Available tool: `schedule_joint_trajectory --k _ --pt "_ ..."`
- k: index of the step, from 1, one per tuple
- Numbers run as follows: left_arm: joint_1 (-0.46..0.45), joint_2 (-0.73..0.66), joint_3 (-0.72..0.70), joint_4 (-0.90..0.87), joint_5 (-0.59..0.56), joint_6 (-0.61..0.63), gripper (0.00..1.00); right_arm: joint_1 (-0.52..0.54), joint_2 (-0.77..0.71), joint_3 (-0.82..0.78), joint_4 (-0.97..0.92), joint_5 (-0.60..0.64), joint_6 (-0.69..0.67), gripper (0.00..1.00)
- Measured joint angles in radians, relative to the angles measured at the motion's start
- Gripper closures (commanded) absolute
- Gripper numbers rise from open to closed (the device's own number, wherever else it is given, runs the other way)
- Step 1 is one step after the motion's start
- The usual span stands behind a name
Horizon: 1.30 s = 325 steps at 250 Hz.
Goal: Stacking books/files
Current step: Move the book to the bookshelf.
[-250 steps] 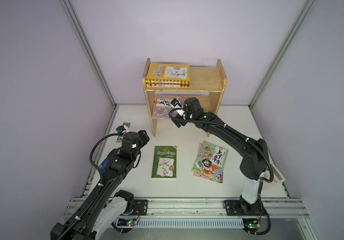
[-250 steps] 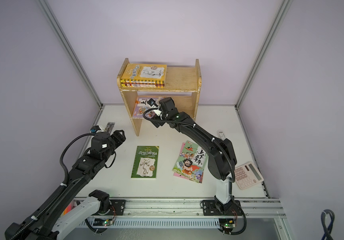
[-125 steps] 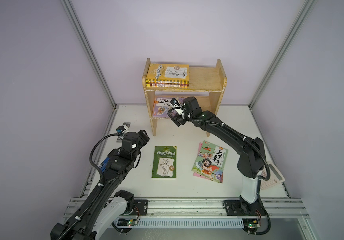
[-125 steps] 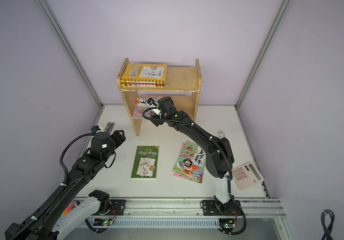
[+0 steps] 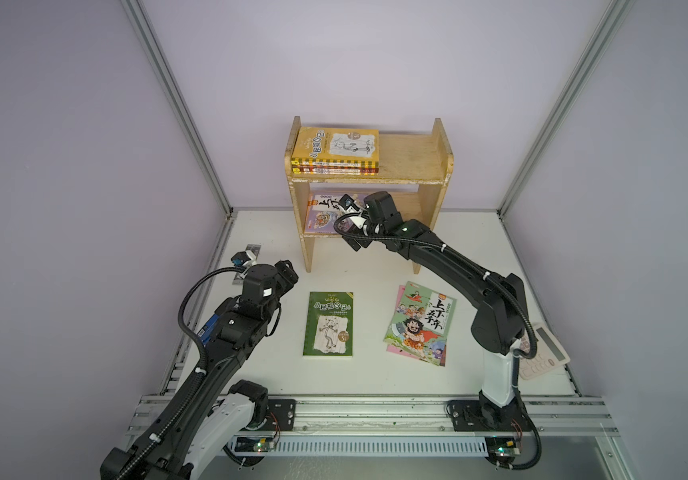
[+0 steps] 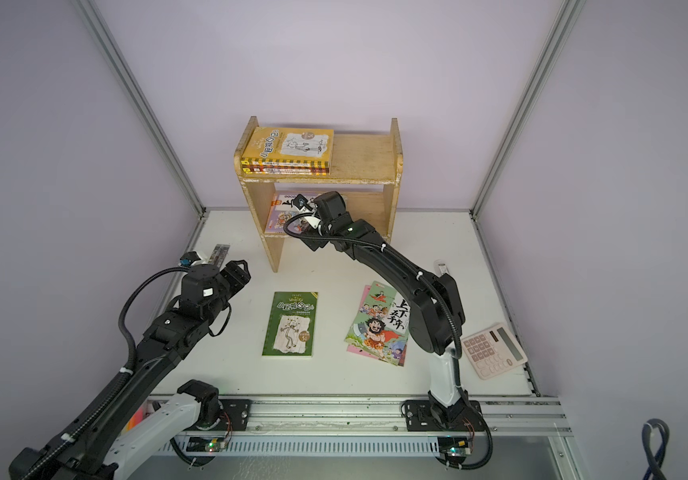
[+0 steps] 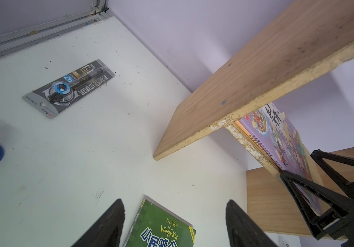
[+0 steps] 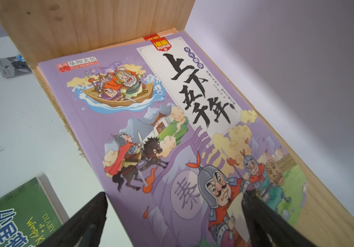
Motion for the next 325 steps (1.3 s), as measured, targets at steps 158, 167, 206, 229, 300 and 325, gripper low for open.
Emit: schedule_joint_trajectory --k 158,167,206,229,300,325 --pt "0.000 0.006 0.000 0.000 0.001 0.000 0.23 -0.022 -0.040 -0.051 -0.040 0.016 -0.019 0.02" --pt "0.000 0.006 0.000 0.000 0.001 0.000 0.23 -0.025 -0.047 -0.055 -0.042 0.015 -0.019 0.01" --pt "0.000 0.004 0.000 0.000 0.004 0.000 0.23 -0.040 -0.069 -0.074 -0.046 0.014 -0.019 0.01" --pt "0.000 0.003 0.000 0.000 0.004 0.000 0.23 -0.050 -0.077 -0.084 -0.049 0.010 -0.019 0.01" --pt "0.002 0.002 0.000 0.000 0.004 0.000 0.23 -0.069 -0.087 -0.091 -0.055 0.000 -0.018 0.01" --pt "0.002 0.000 0.000 0.000 0.005 0.000 0.23 -0.074 -0.087 -0.089 -0.058 -0.004 -0.015 0.01"
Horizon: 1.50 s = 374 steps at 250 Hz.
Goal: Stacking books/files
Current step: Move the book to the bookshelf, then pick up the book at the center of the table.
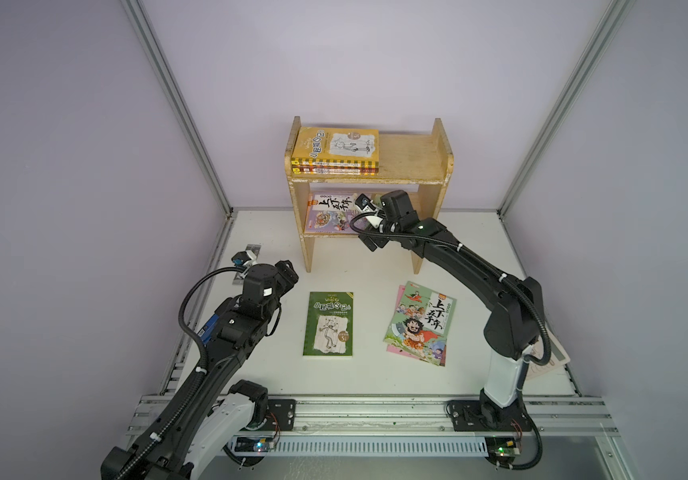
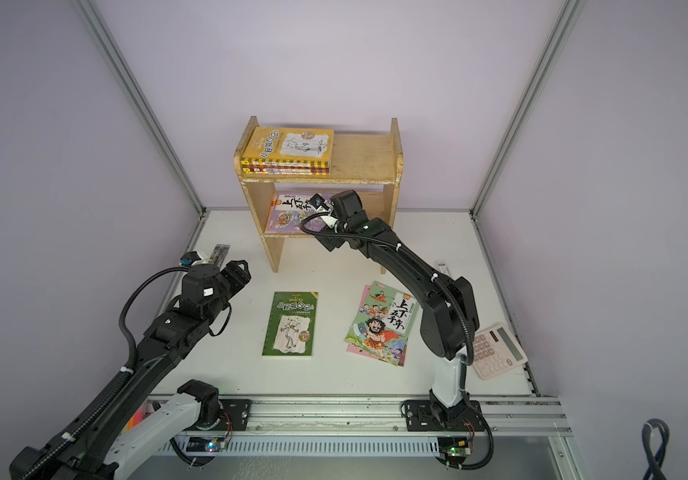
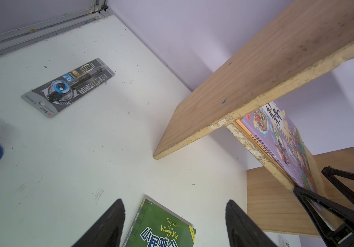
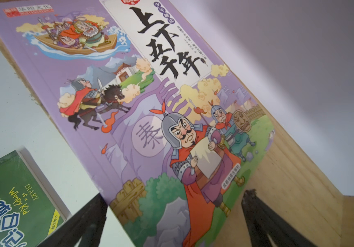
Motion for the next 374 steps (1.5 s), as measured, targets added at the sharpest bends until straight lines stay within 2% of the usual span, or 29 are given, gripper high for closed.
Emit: schedule_joint_trajectory --k 143,184,253,304,374 --pt "0.000 -0.015 0.000 -0.008 0.000 0.000 0.23 -0.008 0.014 0.024 -0.022 -0.033 0.010 0.01" --pt "0.000 -0.018 0.000 -0.014 0.000 0.000 0.23 -0.008 -0.025 -0.003 -0.022 -0.050 0.043 0.01" --pt "0.000 -0.009 0.004 -0.014 0.021 0.004 0.23 -0.015 -0.093 -0.011 -0.044 -0.022 0.192 0.04" --pt "-0.001 0.007 0.010 -0.013 0.047 0.015 0.23 -0.021 -0.176 -0.103 -0.057 0.077 0.345 0.08" --pt "-0.038 0.158 0.082 0.004 0.172 0.084 0.22 -0.025 -0.270 -0.244 -0.065 0.115 0.452 0.14"
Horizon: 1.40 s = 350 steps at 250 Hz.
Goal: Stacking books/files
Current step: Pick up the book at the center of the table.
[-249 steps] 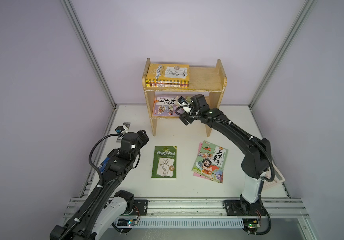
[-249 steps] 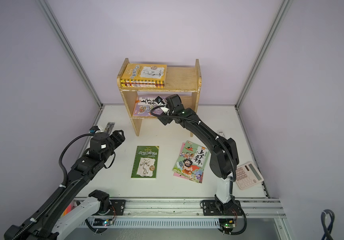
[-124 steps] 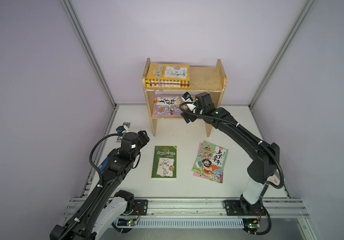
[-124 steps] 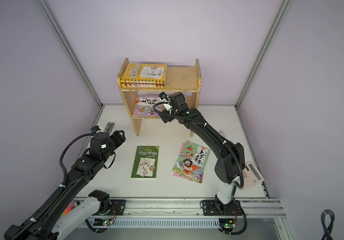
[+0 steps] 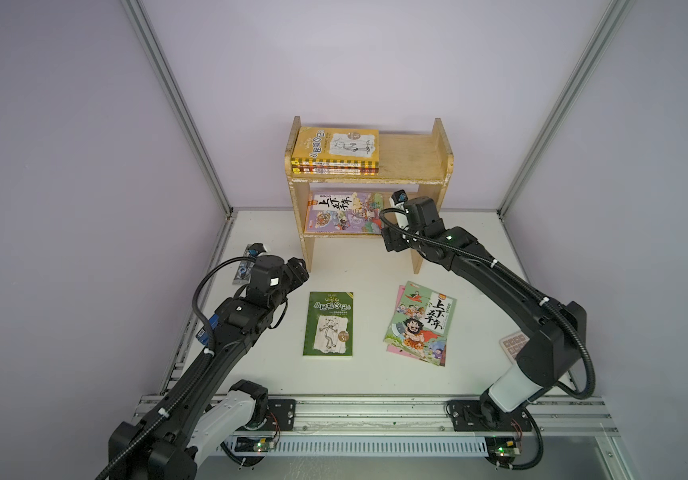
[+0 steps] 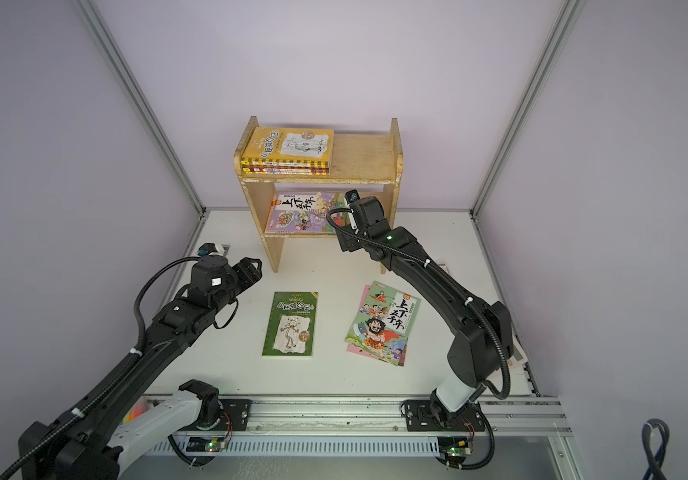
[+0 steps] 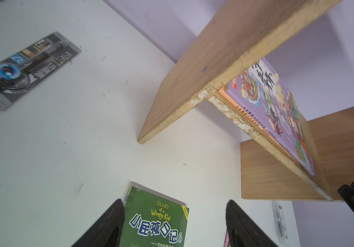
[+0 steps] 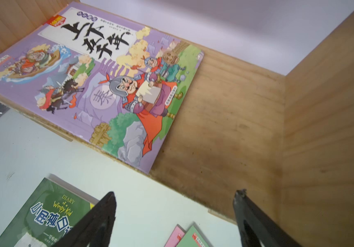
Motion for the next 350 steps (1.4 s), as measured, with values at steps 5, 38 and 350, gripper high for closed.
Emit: schedule_joint_trajectory --k 5,38,350 --pt "-0.011 0.019 0.011 -0.001 0.008 0.009 0.22 0.000 -0.012 -0.016 -0.002 -0.003 0.005 0.14" --pt "-0.093 0.154 0.083 0.003 0.057 0.070 0.21 0.000 -0.115 -0.126 -0.019 -0.008 0.059 0.14" --pt "-0.460 0.950 0.491 0.057 0.266 0.184 0.21 -0.311 -0.278 -0.863 0.098 -0.200 0.529 0.14"
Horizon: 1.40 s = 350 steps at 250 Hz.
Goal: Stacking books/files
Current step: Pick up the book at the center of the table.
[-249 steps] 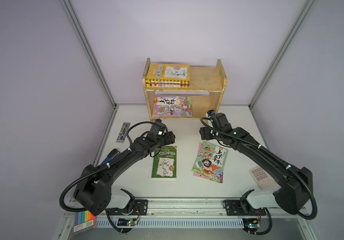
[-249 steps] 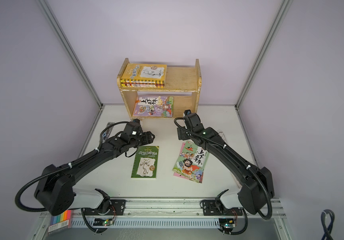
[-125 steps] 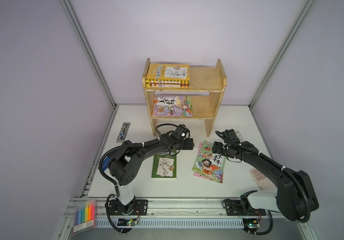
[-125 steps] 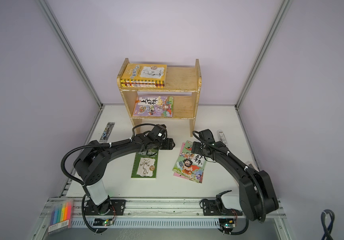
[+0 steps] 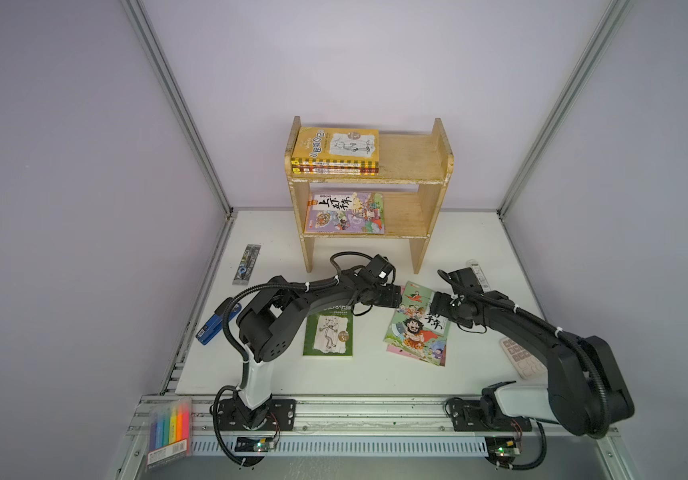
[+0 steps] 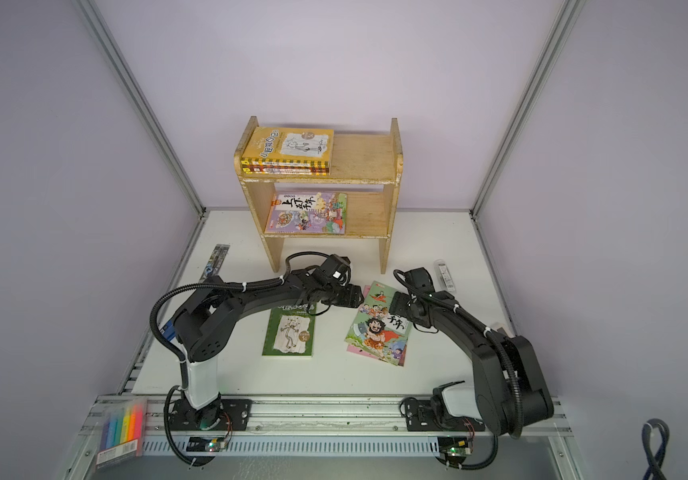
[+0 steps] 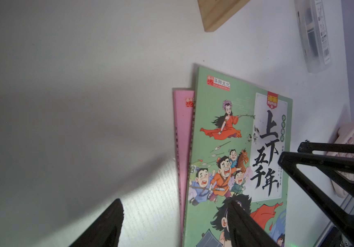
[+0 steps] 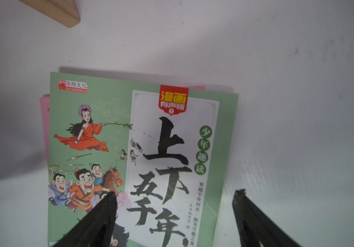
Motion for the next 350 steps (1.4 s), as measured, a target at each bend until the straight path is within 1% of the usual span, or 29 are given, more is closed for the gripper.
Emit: schedule_joint_trajectory --k 59,118,146,211,260,293,350 --pt "0.002 0.010 -0.011 -0.007 0.027 0.001 0.21 0.000 0.003 -0.038 0.033 -0.086 -0.005 0.14" --pt "0.007 0.018 -0.031 -0.001 0.053 -0.007 0.21 0.014 0.005 -0.043 0.072 -0.166 -0.009 0.15" --pt "0.015 0.015 -0.047 0.024 0.064 -0.023 0.21 0.024 0.029 -0.039 0.098 -0.199 -0.009 0.15" --pt "0.044 -0.002 -0.095 0.092 0.101 -0.052 0.24 0.041 0.061 -0.013 0.114 -0.216 -0.014 0.15" --pt "0.046 -0.008 -0.105 0.100 0.105 -0.060 0.24 0.042 0.032 0.020 0.061 -0.160 -0.038 0.15" --pt "0.047 -0.010 -0.105 0.097 0.105 -0.060 0.24 0.042 0.014 0.021 0.032 -0.155 -0.049 0.15" --pt "0.049 -0.013 -0.105 0.085 0.104 -0.060 0.24 0.051 0.005 -0.027 0.043 -0.210 -0.045 0.16"
